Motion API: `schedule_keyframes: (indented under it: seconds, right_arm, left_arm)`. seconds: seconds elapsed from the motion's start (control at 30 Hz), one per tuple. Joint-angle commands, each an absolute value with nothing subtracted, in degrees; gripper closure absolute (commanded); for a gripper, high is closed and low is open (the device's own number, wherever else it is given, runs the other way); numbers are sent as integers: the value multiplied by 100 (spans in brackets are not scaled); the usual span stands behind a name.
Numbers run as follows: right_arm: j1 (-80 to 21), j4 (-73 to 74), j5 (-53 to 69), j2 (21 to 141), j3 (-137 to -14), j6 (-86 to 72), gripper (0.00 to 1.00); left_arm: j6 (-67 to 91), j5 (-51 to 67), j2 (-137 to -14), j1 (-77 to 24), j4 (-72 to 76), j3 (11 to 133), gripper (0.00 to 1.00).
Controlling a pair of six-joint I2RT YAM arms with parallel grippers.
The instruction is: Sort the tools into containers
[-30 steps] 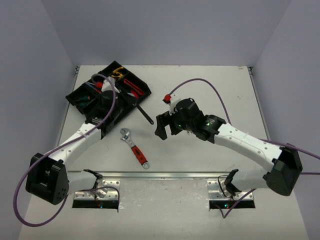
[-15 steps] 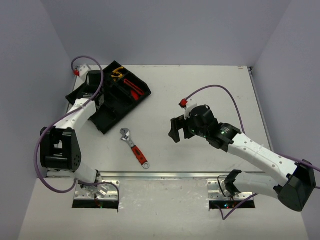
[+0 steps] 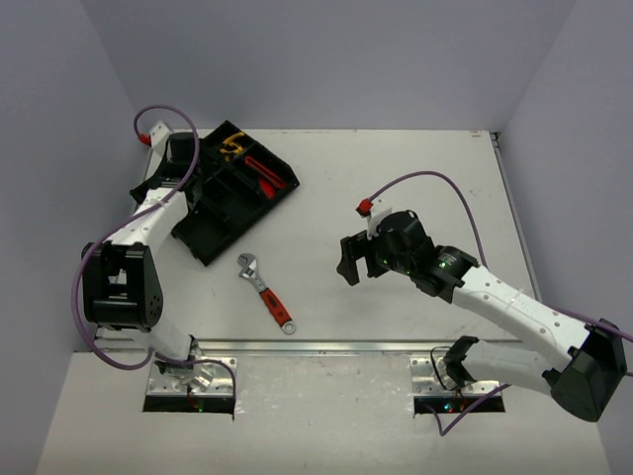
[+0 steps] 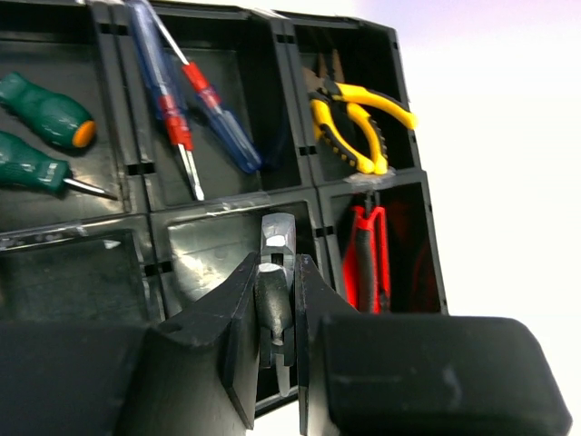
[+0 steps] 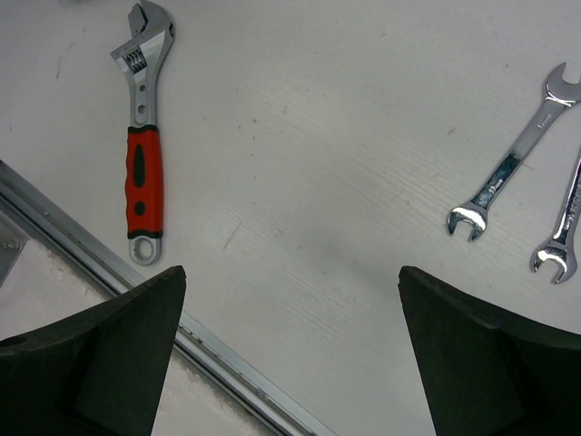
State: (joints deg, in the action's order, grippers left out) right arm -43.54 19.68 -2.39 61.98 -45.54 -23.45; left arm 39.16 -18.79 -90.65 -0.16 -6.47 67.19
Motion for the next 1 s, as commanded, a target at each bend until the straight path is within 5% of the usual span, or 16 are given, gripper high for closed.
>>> schedule_keyframes:
  seconds: [0.0, 0.63, 0.97]
  right_arm:
    - [-4315, 1771, -215, 6166, -4540, -2272, 1]
    - [-4307, 1749, -53, 6056, -4465, -2241, 1]
    - [-4307, 1733, -26, 6100, -4465, -2240, 1]
  left_arm:
    - [4088, -1427, -8705, 0, -93, 6754, 100]
    - [4649, 1713, -9299, 721, 412, 6610, 100]
    - [4388, 1662, -10110, 773, -806, 7377, 100]
